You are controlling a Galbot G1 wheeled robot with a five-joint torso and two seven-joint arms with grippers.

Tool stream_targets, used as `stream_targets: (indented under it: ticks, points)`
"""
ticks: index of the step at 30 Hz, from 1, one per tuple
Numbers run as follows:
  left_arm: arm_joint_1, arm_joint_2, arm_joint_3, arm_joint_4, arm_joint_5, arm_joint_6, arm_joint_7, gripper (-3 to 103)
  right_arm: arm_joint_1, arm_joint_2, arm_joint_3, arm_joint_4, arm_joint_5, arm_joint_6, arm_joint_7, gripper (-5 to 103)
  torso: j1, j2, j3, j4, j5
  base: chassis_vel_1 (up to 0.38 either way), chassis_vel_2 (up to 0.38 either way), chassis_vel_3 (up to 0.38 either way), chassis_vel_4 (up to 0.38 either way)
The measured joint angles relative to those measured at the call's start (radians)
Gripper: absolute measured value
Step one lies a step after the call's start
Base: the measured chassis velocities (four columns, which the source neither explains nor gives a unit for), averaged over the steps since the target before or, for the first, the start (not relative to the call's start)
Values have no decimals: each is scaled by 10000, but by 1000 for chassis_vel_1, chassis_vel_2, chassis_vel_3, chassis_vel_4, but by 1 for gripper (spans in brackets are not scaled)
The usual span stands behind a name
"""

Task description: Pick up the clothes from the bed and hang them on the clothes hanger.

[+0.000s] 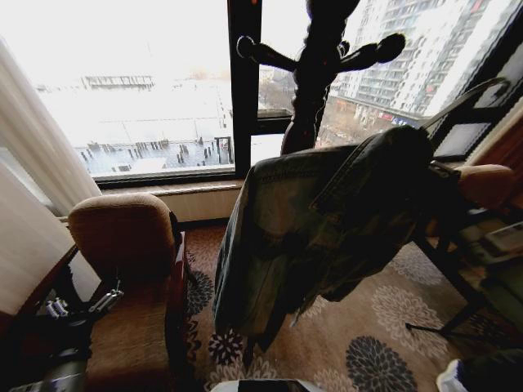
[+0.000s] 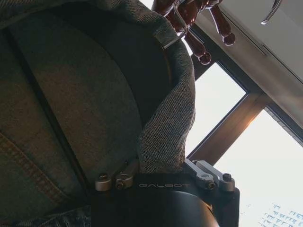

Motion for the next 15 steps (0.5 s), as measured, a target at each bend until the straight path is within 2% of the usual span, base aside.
stream_targets:
  ticks: [4,9,11,15]
  points:
    - [0,0,0,0,0,0,0,100,312,-401,-90,-176,251,-36,-19,20,0,0,0,1,-2,0,0,0,0]
    - [0,0,0,0,0,0,0,100,1091,-896,-868,-486,621,-193,56,20,0,0,0,1,-3,0,0,0,0]
    - [0,0,0,0,0,-1,0,100,1912,-1108,-1861,-636,1069,-469,316,20,0,0,0,1,0,0,0,0,0]
    - [0,0,0,0,0,0,0,100,2966,-1424,-2938,-777,1608,-799,598,20,1,0,1,2,2,0,0,0,0]
